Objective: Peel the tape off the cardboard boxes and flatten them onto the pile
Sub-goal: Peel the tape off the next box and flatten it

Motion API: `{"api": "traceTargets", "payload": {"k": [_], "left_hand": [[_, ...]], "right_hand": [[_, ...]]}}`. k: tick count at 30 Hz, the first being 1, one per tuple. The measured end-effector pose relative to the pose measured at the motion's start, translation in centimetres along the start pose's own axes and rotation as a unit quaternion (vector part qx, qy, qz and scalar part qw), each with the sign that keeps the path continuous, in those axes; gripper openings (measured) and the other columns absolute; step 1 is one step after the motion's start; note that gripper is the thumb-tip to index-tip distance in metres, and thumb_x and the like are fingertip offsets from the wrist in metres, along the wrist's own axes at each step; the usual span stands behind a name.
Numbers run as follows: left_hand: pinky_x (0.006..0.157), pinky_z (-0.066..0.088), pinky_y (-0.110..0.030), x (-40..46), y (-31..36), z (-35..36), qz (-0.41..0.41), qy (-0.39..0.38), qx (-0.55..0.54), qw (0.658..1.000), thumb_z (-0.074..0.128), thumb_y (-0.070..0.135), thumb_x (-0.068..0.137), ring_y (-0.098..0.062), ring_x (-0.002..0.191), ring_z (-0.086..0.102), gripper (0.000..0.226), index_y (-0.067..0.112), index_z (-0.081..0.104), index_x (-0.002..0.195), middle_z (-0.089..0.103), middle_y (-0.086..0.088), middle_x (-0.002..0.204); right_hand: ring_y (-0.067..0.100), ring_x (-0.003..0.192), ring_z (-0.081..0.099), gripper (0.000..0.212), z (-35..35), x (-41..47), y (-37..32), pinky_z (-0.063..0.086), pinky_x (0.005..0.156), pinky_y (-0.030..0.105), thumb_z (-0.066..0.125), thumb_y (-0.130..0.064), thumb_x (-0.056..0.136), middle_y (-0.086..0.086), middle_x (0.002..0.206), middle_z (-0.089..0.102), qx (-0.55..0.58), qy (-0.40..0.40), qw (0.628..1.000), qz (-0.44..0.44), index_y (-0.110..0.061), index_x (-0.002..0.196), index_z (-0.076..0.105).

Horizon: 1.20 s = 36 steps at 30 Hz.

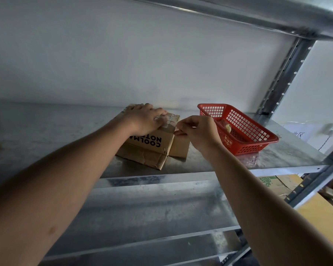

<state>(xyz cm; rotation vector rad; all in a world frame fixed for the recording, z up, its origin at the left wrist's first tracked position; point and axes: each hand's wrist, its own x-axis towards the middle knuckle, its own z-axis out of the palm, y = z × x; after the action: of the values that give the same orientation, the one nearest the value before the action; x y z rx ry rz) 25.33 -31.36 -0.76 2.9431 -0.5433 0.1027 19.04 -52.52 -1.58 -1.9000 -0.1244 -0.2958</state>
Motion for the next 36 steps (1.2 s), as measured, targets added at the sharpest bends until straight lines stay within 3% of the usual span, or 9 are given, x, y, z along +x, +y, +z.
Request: {"api": "traceTargets", "payload": {"k": [6, 8, 10, 12, 17, 20, 22, 27, 36], "left_hand": [[0.122, 0.016, -0.053, 0.2, -0.4, 0.2, 0.018, 0.004, 0.005, 1.000, 0.012, 0.075, 0.099, -0.031, 0.153, 0.026, 0.064, 0.049, 0.030, 0.155, 0.032, -0.004, 0.164], [0.121, 0.016, -0.052, 0.1, -0.7, 0.3, 0.027, 0.002, 0.006, 1.000, 0.009, 0.079, 0.095, -0.030, 0.153, 0.027, 0.068, 0.051, 0.030, 0.154, 0.033, -0.002, 0.164], [0.121, 0.015, -0.052, 0.0, -1.0, 0.2, 0.032, -0.009, 0.000, 0.999, 0.006, 0.085, 0.086, -0.029, 0.154, 0.024, 0.077, 0.054, 0.028, 0.153, 0.030, -0.001, 0.165], [0.122, 0.014, -0.052, 0.0, -1.1, 0.3, 0.032, -0.013, -0.004, 0.999, 0.002, 0.086, 0.079, -0.029, 0.155, 0.022, 0.083, 0.056, 0.027, 0.152, 0.029, 0.001, 0.166], [0.120, 0.018, -0.053, 0.2, -1.1, 0.4, 0.030, -0.001, 0.002, 1.000, 0.000, 0.087, 0.078, -0.030, 0.153, 0.025, 0.084, 0.056, 0.027, 0.152, 0.029, 0.001, 0.165], [0.120, 0.018, -0.053, 0.1, -1.0, 0.4, 0.029, 0.004, -0.002, 1.000, 0.002, 0.086, 0.079, -0.030, 0.153, 0.026, 0.082, 0.057, 0.028, 0.151, 0.030, 0.000, 0.165], [0.120, 0.018, -0.053, 0.0, -0.9, 0.4, 0.028, 0.004, -0.003, 1.000, 0.003, 0.085, 0.080, -0.030, 0.153, 0.026, 0.081, 0.057, 0.029, 0.151, 0.030, 0.000, 0.165], [0.119, 0.020, -0.054, 0.0, -0.9, 0.4, 0.030, 0.006, 0.008, 0.999, 0.010, 0.079, 0.092, -0.032, 0.151, 0.029, 0.066, 0.053, 0.031, 0.149, 0.032, -0.003, 0.164], [0.120, 0.019, -0.054, 0.0, -0.9, 0.5, 0.032, 0.008, 0.004, 0.999, 0.017, 0.074, 0.098, -0.032, 0.152, 0.027, 0.058, 0.053, 0.031, 0.151, 0.031, -0.003, 0.165]], "right_hand": [[0.020, 0.075, 0.079, 0.005, -0.1, 0.8, -0.5, 0.066, 0.074, 0.035, 0.074, 0.003, 0.091, 0.013, 0.082, 0.078, 0.014, 0.047, 0.999, 0.013, 0.000, 0.088, 0.076], [0.010, 0.074, 0.077, 0.010, -0.6, 1.2, -0.8, 0.064, 0.071, 0.026, 0.074, -0.002, 0.092, 0.007, 0.083, 0.078, -0.036, 0.090, 0.995, -0.005, -0.009, 0.085, 0.075], [0.006, 0.074, 0.076, 0.017, -1.5, 1.7, -1.1, 0.064, 0.070, 0.026, 0.074, -0.008, 0.093, -0.002, 0.081, 0.078, -0.094, 0.132, 0.986, -0.031, -0.021, 0.082, 0.073], [0.006, 0.076, 0.075, 0.014, -2.4, 1.8, -1.5, 0.064, 0.073, 0.030, 0.077, -0.013, 0.090, -0.007, 0.078, 0.077, -0.130, 0.124, 0.982, -0.054, -0.024, 0.082, 0.075], [-0.007, 0.073, 0.070, 0.012, -1.9, 1.3, -2.0, 0.052, 0.067, 0.006, 0.083, -0.021, 0.087, -0.014, 0.088, 0.078, -0.195, 0.062, 0.974, -0.100, -0.023, 0.098, 0.082], [0.000, 0.080, 0.073, 0.024, -1.1, 1.5, -2.2, 0.061, 0.085, 0.026, 0.078, -0.019, 0.092, -0.008, 0.097, 0.078, -0.229, 0.018, 0.967, -0.109, -0.020, 0.116, 0.078], [0.005, 0.083, 0.073, 0.021, -0.9, 1.8, -2.5, 0.060, 0.090, 0.032, 0.072, -0.020, 0.097, -0.008, 0.093, 0.077, -0.256, -0.012, 0.961, -0.106, -0.018, 0.116, 0.078], [0.013, 0.076, 0.075, 0.014, -0.6, 2.2, -3.2, 0.062, 0.083, 0.043, 0.071, -0.024, 0.098, -0.005, 0.085, 0.078, -0.281, -0.102, 0.949, -0.098, -0.019, 0.106, 0.081], [0.010, 0.084, 0.070, 0.007, -0.7, 2.8, -3.3, 0.058, 0.078, 0.034, 0.081, -0.035, 0.088, -0.011, 0.089, 0.075, -0.326, -0.113, 0.933, -0.105, -0.028, 0.087, 0.082]]}}
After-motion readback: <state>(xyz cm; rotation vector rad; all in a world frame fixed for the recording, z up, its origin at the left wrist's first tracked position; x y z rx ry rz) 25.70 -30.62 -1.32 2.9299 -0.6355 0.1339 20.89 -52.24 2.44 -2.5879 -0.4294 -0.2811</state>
